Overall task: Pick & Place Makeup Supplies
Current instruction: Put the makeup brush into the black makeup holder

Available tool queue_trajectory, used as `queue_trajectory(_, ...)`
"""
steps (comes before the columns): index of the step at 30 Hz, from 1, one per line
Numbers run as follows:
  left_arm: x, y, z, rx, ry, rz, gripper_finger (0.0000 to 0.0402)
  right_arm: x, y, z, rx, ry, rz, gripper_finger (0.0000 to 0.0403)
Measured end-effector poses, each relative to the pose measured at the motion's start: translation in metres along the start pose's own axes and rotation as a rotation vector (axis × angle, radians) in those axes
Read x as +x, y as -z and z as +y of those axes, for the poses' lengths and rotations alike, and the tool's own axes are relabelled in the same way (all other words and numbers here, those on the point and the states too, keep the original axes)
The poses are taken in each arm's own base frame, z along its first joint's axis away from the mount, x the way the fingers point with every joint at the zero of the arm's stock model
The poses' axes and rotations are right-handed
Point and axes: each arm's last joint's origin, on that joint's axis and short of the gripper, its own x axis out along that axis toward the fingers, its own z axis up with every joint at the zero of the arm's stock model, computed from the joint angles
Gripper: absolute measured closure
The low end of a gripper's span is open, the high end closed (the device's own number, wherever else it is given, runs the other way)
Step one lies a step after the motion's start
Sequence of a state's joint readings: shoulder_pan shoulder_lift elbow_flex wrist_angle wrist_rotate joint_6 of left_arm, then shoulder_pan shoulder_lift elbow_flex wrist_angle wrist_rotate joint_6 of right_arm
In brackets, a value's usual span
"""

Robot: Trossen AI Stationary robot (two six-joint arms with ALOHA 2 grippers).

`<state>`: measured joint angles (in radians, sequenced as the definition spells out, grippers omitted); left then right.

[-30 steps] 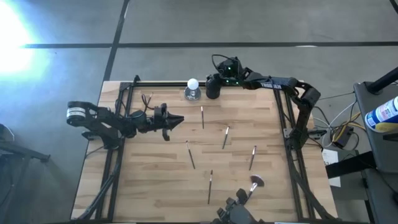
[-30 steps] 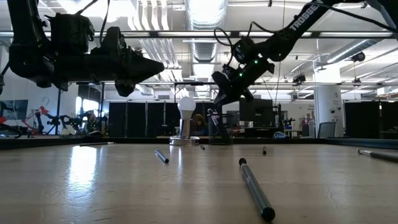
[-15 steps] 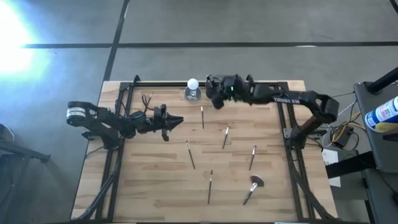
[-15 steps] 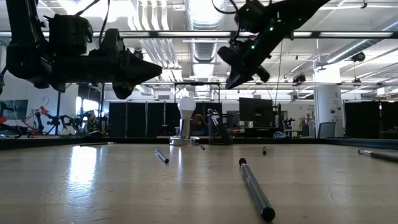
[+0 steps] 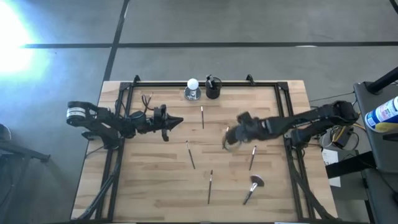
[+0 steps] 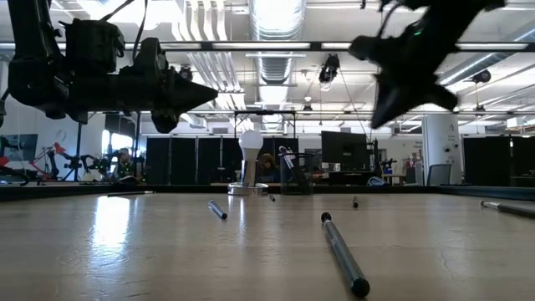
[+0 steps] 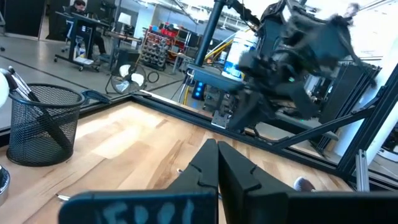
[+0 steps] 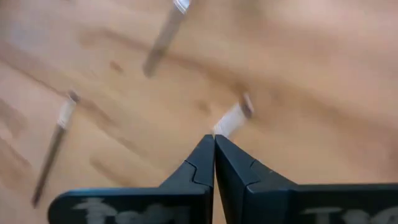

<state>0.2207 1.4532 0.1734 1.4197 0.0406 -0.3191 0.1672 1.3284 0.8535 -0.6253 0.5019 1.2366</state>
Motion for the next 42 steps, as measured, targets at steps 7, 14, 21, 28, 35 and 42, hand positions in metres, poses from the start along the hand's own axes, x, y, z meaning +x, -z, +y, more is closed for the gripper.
queue_trajectory(7,0.000,0.001,0.000,0.000,-0.003,0.007,0.0401,-0.040,0.048,0.006,0.199,0.099,0.125,0.0394)
queue_trajectory(14,0.000,0.002,0.001,0.006,-0.007,0.020,0.0401,-0.056,0.099,0.023,0.368,0.170,0.309,0.0394)
queue_trajectory(21,0.000,0.004,0.001,0.007,-0.012,0.035,0.0401,-0.063,0.141,0.046,0.417,0.331,0.544,0.0368)
queue_trajectory(28,0.000,0.005,0.001,0.008,-0.015,0.045,0.0401,-0.046,0.160,0.063,0.437,0.424,0.584,0.0273)
queue_trajectory(35,0.000,0.005,0.002,0.008,-0.018,0.055,0.0401,-0.029,0.174,0.055,0.470,0.563,0.599,0.0195)
queue_trajectory(42,0.000,0.006,0.002,0.007,-0.019,0.058,0.0401,-0.013,0.170,0.049,0.496,0.565,0.553,0.0182)
